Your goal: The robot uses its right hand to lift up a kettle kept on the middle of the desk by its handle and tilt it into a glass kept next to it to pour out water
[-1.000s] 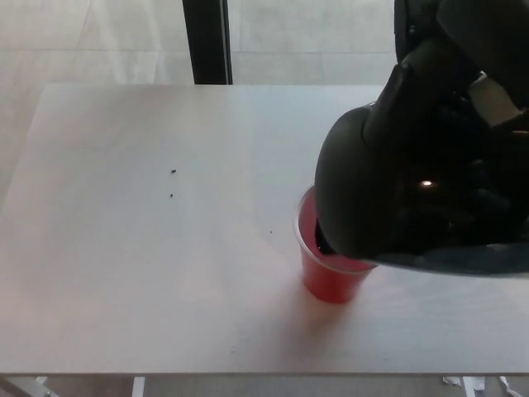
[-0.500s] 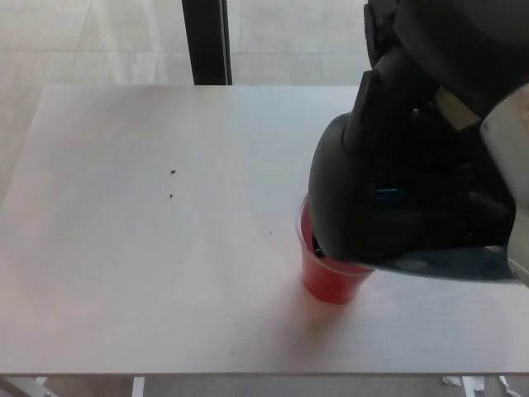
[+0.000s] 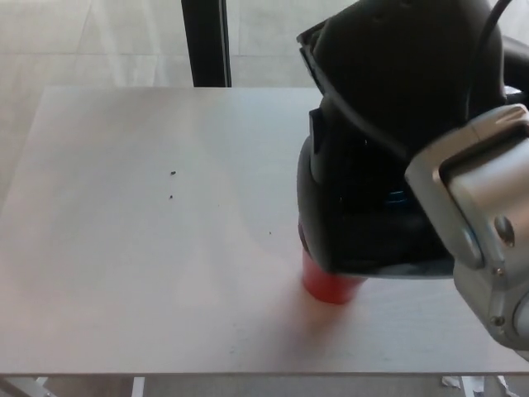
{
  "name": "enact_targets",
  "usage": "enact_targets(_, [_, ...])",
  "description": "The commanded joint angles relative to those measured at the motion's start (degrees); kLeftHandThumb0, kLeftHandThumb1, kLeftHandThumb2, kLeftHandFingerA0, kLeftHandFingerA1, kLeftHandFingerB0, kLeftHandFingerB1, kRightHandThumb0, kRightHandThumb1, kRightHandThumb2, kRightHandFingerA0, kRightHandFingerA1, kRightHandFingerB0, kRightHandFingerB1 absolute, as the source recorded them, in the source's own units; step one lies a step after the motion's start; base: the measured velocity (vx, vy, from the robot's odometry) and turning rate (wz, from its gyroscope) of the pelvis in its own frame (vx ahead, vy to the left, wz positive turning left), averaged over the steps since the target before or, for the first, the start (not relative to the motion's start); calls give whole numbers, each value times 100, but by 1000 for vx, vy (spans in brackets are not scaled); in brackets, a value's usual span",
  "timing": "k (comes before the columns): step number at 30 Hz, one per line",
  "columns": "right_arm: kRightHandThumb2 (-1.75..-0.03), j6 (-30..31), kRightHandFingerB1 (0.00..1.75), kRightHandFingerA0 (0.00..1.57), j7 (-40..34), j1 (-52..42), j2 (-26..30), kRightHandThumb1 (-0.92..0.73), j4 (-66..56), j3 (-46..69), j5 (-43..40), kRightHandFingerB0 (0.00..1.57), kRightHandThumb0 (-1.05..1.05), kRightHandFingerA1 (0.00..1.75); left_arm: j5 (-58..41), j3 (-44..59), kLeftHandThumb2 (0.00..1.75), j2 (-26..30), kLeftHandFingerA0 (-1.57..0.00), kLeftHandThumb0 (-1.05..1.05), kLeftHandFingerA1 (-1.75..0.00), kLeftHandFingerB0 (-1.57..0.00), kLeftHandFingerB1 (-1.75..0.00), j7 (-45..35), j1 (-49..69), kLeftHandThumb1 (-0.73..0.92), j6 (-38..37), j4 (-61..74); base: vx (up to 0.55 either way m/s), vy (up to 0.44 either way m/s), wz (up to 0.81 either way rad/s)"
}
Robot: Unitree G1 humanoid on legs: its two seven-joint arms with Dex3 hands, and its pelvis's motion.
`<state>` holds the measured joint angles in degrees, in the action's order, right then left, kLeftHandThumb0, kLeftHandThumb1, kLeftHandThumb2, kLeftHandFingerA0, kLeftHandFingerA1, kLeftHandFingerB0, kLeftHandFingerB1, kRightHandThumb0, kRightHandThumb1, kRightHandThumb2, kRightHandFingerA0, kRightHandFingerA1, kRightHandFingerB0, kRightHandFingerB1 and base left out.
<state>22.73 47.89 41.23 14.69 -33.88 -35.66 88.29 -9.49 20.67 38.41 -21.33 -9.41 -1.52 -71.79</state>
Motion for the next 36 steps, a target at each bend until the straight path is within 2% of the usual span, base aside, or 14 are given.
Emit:
enact_targets(1, [-95,-599,95,109,764,-244,-245,-57,125,-103,158,90,-42,170,51,-57,65,46,-52,-75,-42,-35,-36,-46,-10,80,33,28,0,0,0])
enact_targets(9, [-74,-689,90,102,773,-193,-194,-65,104,841,-222,85,-46,173,20,-47,101,39,-44,-73,-55,-26,-49,-54,53,64,-6,8,0,0,0])
enact_targets(10, [-82,-733,95,106,715,-142,-121,-61,117,1010,-320,87,-42,174,41,-66,64,39,-53,-74,-40,-35,-35,-45,62,81,-35,12,0,0,0])
enact_targets(13, [-99,-557,92,98,410,17,-143,-49,231,1712,-665,82,-34,175,21,-46,65,14,-55,-74,-40,-37,-36,12,78,80,-13,15,0,0,0])
enact_targets(15, [-109,-440,104,124,353,126,-158,-46,324,2108,-868,88,-40,136,-75,47,64,-10,-53,-74,-42,-35,-36,-16,82,79,19,-16,0,0,0])
enact_targets(17, [-106,-514,112,123,417,184,-73,-45,346,2329,-1061,94,-43,137,-44,40,65,-13,-53,-74,-41,-35,-36,10,86,79,14,-30,0,0,0])
enact_targets(18, [-101,-478,146,104,374,176,1,-44,360,2593,-1235,86,-36,175,-12,21,101,-8,-48,-77,-56,-32,-50,29,112,65,-21,-9,0,0,0])
enact_targets(20, [-108,-423,115,123,457,151,67,-42,366,2806,-1263,94,-43,138,5,9,65,-2,-54,-74,-42,-34,-36,24,129,81,-40,7,0,0,0])
enact_targets(23, [-111,-382,110,122,362,9,90,-45,383,3064,-1353,91,-43,137,-20,39,101,-4,-46,-75,-55,-29,-49,-5,137,63,-36,-25,0,0,0])
enact_targets(24, [-110,-388,130,97,327,-35,104,-46,379,3120,-1397,79,-39,175,-19,43,65,-9,-54,-76,-42,-36,-36,5,139,79,-46,-39,0,0,0])
enact_targets(28, [-94,-255,86,109,434,-265,130,-47,335,3318,-1428,70,-40,172,-60,97,65,-30,-52,-76,-42,-35,-37,-20,155,79,-20,-29,0,0,0])
enact_targets(30, [-98,-148,117,96,416,-448,30,-48,258,3403,-1518,76,-36,175,-76,118,64,-32,-53,-76,-43,-36,-37,-45,163,79,-21,-18,0,0,0])
enact_targets(35, [-95,65,110,94,-2,-1295,-320,-58,181,3521,-1545,78,-35,175,-26,73,65,-27,-52,-76,-43,-34,-37,-38,186,80,-70,-22,0,0,0])
enact_targets(36, [-93,124,100,94,-63,-1395,-388,-59,187,3572,-1630,79,-35,175,-26,75,102,-31,-47,-80,-56,-31,-50,-9,180,66,-56,-20,0,0,0])
